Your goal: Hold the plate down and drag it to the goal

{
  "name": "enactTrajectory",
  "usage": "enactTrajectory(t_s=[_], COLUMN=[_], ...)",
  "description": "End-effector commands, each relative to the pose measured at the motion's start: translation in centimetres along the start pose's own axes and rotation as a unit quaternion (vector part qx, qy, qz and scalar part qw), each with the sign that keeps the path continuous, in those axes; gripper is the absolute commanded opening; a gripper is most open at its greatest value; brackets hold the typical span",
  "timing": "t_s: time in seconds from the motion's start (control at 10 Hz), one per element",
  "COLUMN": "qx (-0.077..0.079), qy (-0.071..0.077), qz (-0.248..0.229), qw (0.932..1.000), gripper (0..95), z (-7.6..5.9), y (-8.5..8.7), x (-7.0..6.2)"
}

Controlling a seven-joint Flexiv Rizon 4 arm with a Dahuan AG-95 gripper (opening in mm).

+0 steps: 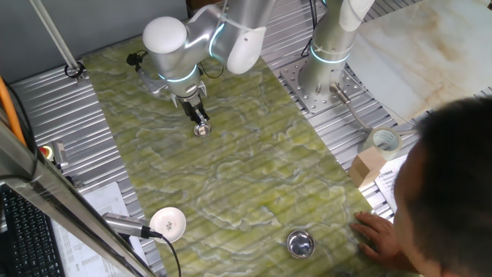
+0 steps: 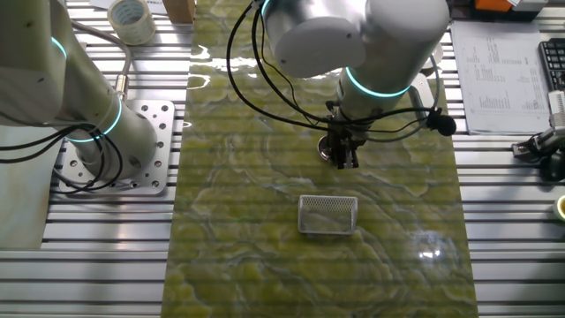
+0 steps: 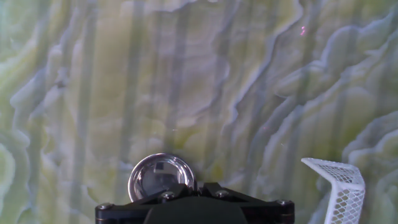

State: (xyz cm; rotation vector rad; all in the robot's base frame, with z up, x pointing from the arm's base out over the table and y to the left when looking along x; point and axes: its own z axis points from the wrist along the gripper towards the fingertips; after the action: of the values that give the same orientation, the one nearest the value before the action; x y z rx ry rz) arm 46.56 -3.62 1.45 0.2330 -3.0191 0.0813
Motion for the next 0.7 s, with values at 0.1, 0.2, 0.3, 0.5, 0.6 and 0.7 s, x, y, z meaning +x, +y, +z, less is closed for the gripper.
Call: enactTrajectory(t_s=[0.1, 0.2, 0.3, 0.5, 0.6, 0.7], qx=[-0.003, -0.003, -0.004, -0.01, -0.011, -0.012], qy=[-0.001, -0.001, -0.001, -0.003, -0.002, -0.002], qz=[-0.006, -0.006, -0.008, -0.013, -0.013, -0.014], qw=[1.0, 1.0, 1.0, 0.9999, 0.9998, 0.9998], gripper=[19.0, 19.0, 19.0, 19.0, 19.0, 19.0], z=[-0.03, -0.03, -0.06, -0.18, -0.47, -0.71], y=[0.01, 0.01, 0.01, 0.01, 0.03, 0.04], x=[0.01, 0.01, 0.02, 0.02, 0.04, 0.06])
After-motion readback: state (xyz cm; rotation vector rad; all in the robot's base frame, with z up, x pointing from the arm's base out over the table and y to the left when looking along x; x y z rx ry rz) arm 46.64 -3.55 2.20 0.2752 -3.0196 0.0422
